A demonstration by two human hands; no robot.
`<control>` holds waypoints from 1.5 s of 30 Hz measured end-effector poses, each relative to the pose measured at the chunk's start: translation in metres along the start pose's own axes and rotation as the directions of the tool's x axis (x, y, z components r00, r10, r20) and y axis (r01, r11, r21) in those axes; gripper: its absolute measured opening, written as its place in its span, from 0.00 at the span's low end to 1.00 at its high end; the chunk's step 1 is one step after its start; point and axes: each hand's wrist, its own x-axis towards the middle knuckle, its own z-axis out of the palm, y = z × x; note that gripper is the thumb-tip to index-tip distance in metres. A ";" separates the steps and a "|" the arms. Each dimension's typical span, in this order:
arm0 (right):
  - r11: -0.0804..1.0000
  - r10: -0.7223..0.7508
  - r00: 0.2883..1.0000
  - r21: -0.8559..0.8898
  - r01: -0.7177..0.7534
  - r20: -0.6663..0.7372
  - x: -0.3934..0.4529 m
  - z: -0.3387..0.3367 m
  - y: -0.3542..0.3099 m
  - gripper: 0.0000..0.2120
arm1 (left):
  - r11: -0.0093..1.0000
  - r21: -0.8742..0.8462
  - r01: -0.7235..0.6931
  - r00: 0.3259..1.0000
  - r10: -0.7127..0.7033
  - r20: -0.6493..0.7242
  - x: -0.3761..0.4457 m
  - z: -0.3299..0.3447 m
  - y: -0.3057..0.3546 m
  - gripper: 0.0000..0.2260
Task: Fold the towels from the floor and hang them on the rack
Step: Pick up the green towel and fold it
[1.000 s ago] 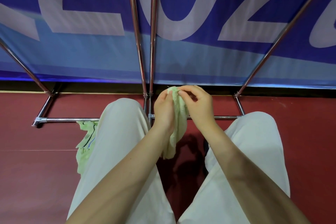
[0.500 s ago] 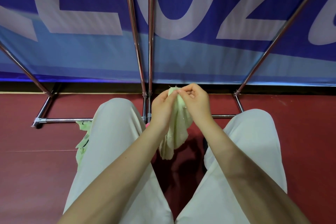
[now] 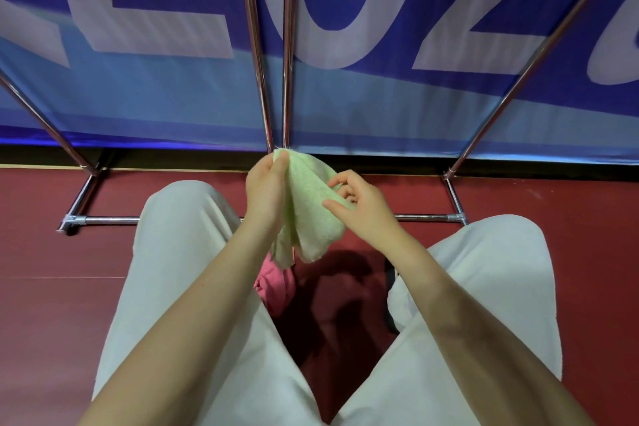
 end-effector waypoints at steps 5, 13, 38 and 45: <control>0.973 -0.019 0.999 -0.228 0.027 0.037 -0.009 0.002 0.014 0.08 | 0.985 0.120 -0.128 0.988 0.116 0.102 -0.005 -0.013 -0.005 0.09; 0.935 -0.153 0.987 -0.331 0.130 -0.045 -0.018 0.002 0.017 0.10 | 0.978 0.176 -0.109 0.990 0.091 0.105 0.002 -0.035 -0.017 0.10; 0.969 0.241 0.962 0.083 -0.231 -0.130 0.002 -0.008 0.035 0.07 | 0.936 0.094 -0.339 0.933 0.322 0.163 -0.002 -0.037 -0.012 0.08; 0.814 0.267 0.931 0.575 -0.078 -0.251 0.009 -0.017 0.010 0.07 | 0.970 0.017 -0.243 0.966 0.241 0.089 0.004 -0.037 -0.018 0.09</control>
